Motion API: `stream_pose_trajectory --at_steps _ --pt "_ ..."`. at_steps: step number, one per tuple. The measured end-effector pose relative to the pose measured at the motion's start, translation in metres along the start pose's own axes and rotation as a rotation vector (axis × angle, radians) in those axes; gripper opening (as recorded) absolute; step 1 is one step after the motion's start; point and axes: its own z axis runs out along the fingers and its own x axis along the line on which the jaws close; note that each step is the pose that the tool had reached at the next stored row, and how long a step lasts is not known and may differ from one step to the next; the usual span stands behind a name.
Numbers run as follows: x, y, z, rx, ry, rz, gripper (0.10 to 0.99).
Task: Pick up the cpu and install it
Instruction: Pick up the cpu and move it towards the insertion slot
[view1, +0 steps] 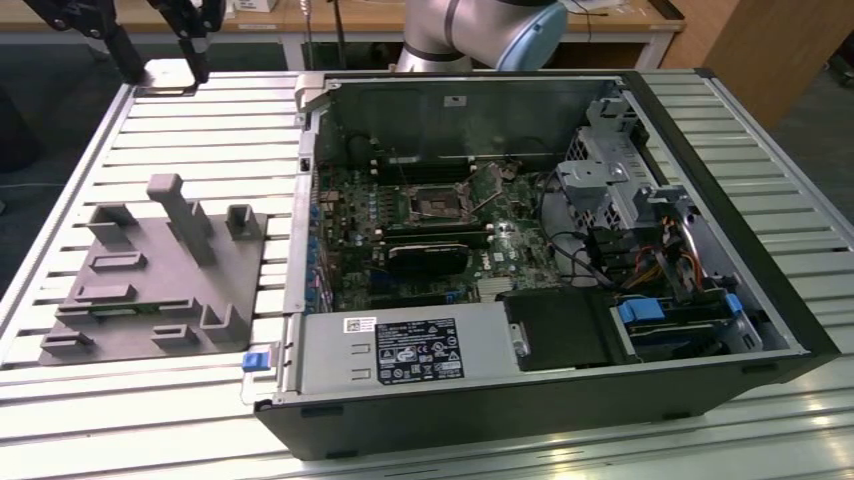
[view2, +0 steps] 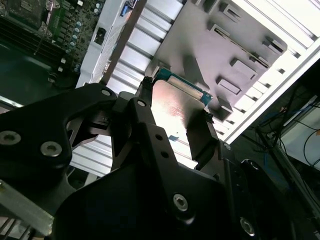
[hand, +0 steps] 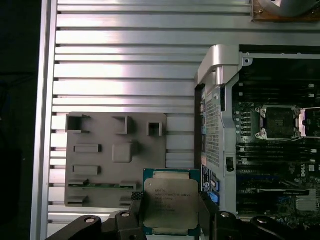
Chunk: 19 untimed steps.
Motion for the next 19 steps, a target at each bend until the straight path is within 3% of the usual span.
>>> stream_pose_trajectory --at_steps 19 --pt "-0.0292 0.0001 0.0001 0.000 0.0000 0.000 0.525"
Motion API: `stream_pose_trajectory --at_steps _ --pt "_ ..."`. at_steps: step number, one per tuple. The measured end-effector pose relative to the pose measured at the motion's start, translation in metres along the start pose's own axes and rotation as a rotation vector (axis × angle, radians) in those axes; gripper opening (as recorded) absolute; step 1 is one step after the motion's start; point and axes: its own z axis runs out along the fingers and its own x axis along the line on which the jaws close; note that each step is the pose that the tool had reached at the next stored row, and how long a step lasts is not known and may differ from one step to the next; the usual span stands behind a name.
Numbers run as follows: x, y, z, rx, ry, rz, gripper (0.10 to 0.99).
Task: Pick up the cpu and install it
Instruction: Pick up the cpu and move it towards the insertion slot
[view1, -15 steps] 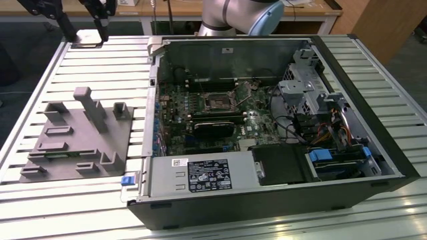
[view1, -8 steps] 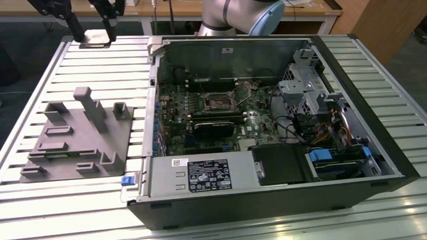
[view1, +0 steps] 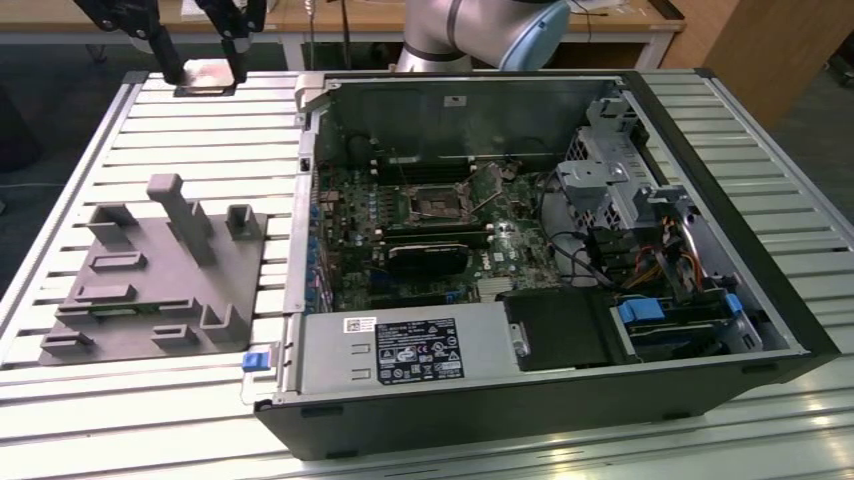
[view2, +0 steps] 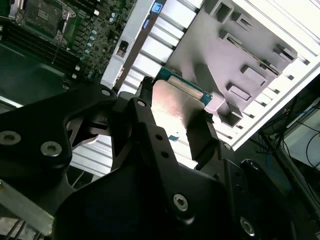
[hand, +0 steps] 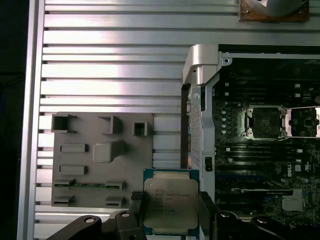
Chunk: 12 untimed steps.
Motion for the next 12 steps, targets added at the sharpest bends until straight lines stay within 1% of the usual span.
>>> stream_pose_trajectory --at_steps 10,12 --pt "-0.0129 0.0001 0.0001 0.000 0.0000 0.000 0.525" --pt "-0.0167 0.0001 0.0001 0.000 0.0000 0.000 0.525"
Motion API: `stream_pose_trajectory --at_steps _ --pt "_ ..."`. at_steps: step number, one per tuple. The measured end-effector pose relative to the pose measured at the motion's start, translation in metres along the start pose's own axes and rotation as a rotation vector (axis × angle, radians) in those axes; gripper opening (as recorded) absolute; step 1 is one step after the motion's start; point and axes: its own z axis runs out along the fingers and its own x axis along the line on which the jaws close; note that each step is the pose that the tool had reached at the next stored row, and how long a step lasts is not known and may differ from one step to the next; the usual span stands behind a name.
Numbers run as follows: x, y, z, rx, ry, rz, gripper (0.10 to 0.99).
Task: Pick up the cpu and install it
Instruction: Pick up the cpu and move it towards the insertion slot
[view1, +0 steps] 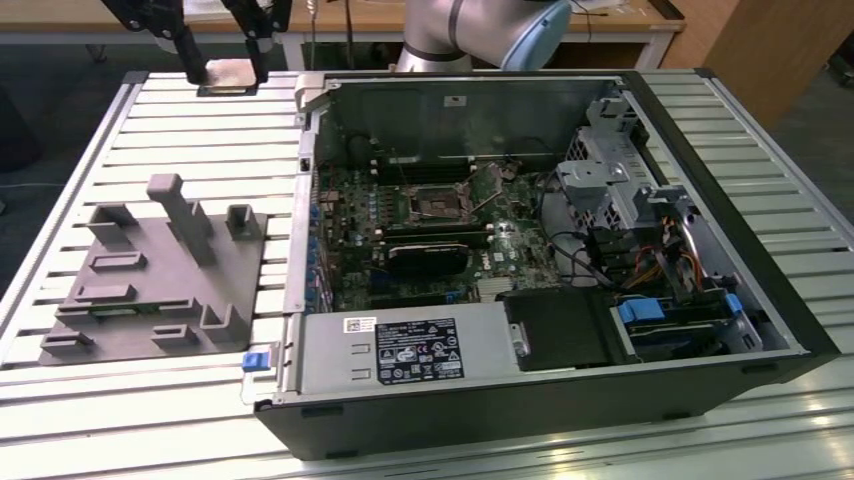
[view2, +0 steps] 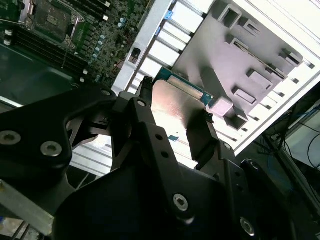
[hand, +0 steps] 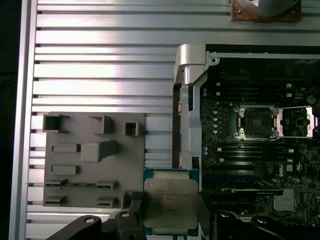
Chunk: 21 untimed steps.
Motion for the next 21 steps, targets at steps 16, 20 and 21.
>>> stream_pose_trajectory --at_steps 16,20,21 --pt "-0.0234 0.0001 0.0002 0.000 0.0000 0.000 0.525" --pt "-0.0313 0.0002 0.0003 0.000 0.0000 0.000 0.525" --pt "-0.0338 0.0002 0.0003 0.000 0.0000 0.000 0.525"
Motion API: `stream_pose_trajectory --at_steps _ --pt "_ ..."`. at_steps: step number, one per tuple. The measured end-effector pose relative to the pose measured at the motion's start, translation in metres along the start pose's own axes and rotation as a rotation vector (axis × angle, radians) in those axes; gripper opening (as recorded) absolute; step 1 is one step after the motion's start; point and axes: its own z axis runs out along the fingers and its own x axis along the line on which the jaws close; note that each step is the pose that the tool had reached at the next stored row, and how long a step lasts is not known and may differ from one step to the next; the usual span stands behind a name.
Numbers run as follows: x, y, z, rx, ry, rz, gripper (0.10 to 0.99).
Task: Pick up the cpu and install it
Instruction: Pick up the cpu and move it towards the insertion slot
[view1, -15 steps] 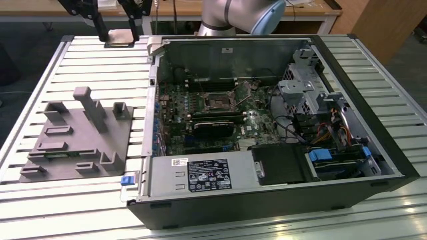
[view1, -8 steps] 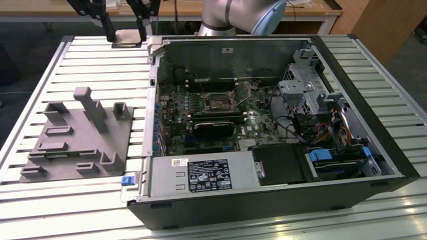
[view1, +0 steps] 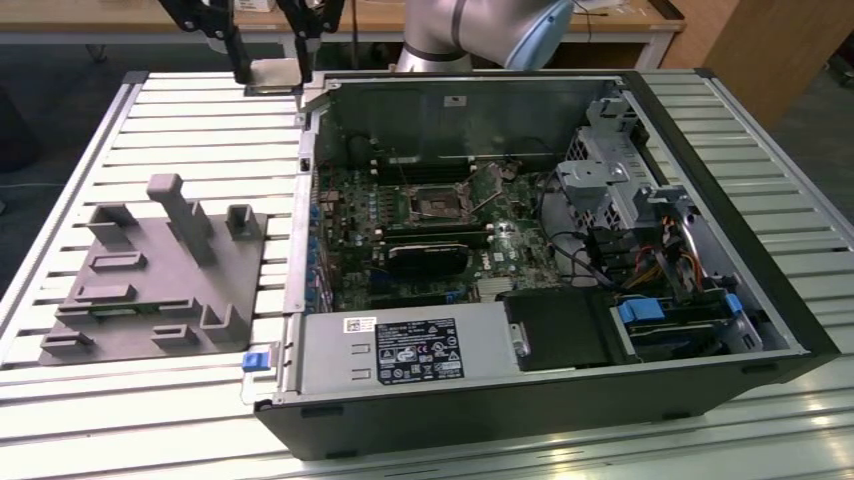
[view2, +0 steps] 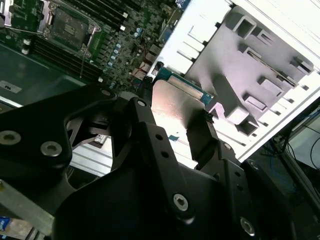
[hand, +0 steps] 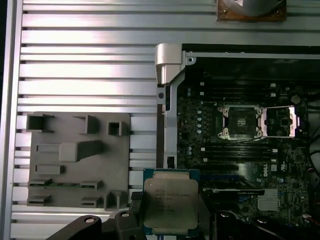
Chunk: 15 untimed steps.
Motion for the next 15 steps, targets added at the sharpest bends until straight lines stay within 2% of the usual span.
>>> stream_pose_trajectory --at_steps 10,15 --pt "-0.0266 0.0004 0.0008 0.000 0.0000 0.000 0.525" --pt "-0.0493 0.0037 0.0026 0.000 -0.0001 0.000 0.525"
